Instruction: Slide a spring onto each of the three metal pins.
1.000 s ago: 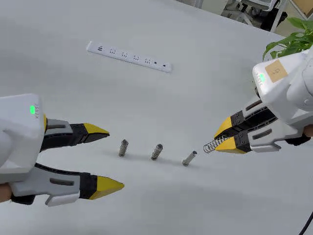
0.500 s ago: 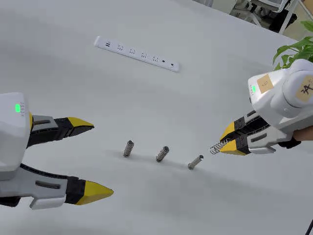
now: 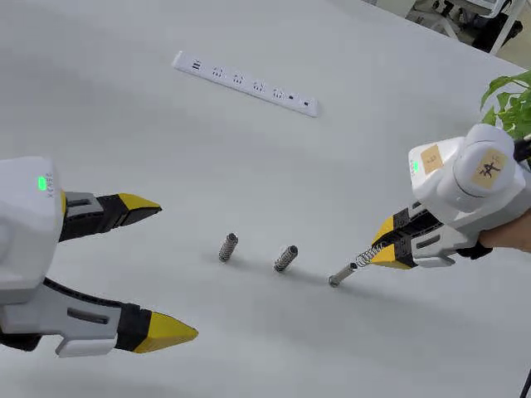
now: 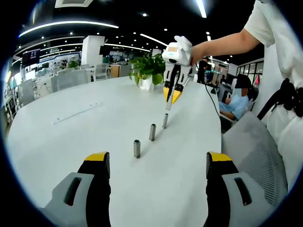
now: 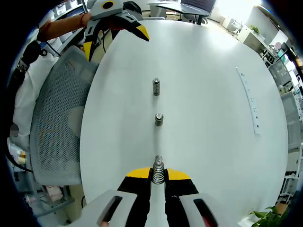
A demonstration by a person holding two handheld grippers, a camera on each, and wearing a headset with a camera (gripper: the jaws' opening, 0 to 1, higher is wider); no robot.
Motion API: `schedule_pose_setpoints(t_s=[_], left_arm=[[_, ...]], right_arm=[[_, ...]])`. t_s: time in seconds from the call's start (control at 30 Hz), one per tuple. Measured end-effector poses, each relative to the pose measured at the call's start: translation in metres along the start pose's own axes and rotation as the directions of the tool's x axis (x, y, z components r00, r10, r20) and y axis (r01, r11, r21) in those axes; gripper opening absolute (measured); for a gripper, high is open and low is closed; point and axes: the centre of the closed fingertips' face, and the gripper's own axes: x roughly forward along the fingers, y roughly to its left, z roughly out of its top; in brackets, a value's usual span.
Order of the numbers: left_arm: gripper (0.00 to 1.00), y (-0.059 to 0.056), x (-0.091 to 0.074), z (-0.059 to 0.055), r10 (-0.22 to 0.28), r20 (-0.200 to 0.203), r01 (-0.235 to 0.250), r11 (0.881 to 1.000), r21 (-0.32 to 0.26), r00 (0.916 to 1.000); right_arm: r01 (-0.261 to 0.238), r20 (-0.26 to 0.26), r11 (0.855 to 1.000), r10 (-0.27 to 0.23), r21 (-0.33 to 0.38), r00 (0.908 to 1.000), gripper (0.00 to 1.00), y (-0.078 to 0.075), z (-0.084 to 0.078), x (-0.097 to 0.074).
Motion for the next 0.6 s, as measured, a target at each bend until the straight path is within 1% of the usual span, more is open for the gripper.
schedule_pose_setpoints(t_s=[0.1,0.23,0.6], left_arm=[[0.84,-0.0002,0.0008,0.0007,-0.004,0.006,0.004,1.0,-0.005,1.0],[0.85,0.0,0.0018,-0.0006,-0.006,0.001,0.006,1.0,-0.006,1.0],[0.84,-0.0021,0.0022,-0.004,-0.014,-0.002,0.014,1.0,-0.016,0.9999]], right_arm=[[-0.001,-0.002,1.0,0.001,0.001,1.0,0.06,-0.0022,-0.0011,0.0031],[0.0,-0.016,1.0,0.0,-0.006,0.9999,0.06,-0.0019,-0.004,0.0032],[-0.017,-0.023,1.0,0.017,-0.008,0.9996,0.06,0.0023,-0.0004,0.0074]])
